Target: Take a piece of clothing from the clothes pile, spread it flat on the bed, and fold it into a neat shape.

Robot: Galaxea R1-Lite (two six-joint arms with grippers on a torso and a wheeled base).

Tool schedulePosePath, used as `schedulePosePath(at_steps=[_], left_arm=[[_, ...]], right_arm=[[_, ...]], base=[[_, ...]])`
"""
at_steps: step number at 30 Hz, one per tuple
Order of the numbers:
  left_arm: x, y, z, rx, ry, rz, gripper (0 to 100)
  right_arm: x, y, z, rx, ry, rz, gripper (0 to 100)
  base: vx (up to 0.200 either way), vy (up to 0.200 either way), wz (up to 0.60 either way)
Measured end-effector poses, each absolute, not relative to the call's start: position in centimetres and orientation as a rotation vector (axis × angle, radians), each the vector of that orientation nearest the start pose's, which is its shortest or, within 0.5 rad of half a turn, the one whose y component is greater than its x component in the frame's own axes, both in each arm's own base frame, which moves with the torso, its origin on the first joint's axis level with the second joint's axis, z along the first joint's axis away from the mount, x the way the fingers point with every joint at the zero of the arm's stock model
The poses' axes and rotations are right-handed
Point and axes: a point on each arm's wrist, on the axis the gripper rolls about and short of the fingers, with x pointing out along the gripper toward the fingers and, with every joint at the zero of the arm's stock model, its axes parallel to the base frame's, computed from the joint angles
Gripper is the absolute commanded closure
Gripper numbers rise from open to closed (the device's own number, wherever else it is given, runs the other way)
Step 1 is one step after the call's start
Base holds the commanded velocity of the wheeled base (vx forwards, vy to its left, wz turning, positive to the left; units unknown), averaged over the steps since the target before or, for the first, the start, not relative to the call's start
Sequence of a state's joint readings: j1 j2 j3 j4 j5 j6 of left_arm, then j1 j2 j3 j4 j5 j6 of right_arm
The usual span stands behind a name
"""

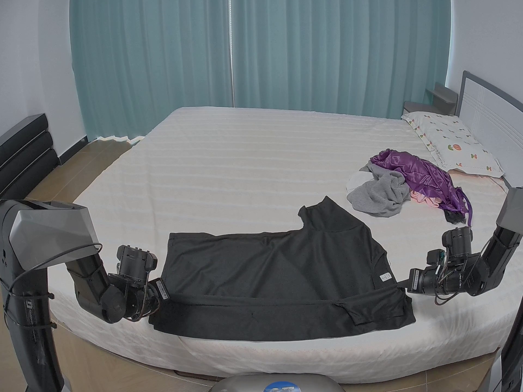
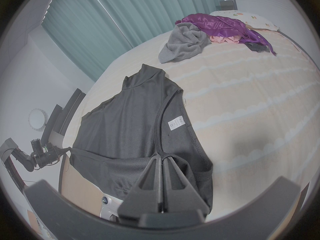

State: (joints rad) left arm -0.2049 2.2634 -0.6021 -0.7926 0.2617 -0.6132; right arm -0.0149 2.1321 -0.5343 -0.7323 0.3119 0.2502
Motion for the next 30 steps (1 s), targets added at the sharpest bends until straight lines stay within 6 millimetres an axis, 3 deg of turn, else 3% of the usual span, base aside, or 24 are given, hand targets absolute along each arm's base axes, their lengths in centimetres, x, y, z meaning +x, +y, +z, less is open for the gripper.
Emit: schedulePosePath(at_steps=[13,18,24,30], left_arm=[[31.5,-6.0,-3.0,-0.441,0.781,0.329,0],[31.0,-5.5,-1.9,-0.507,0.758,0.333,0],[30.2,-4.9,-0.4,-0.592,0.69,0.309,0],[29.7,-4.5,-0.1,-0.667,0.689,0.294,0]], right_arm=[[29.6,0.3,-0.4,0.448,0.911,0.138,0],[28.6,0.6,0.3,0.559,0.903,0.105,0],[28.2,1.2,1.6,0.714,0.775,0.096,0],[27.9,2.0,1.6,0.843,0.739,0.092,0]], base=[[0.0,0.0,0.0],[0.0,0.0,0.0],[0.0,0.0,0.0],[0.2,0.0,0.0]])
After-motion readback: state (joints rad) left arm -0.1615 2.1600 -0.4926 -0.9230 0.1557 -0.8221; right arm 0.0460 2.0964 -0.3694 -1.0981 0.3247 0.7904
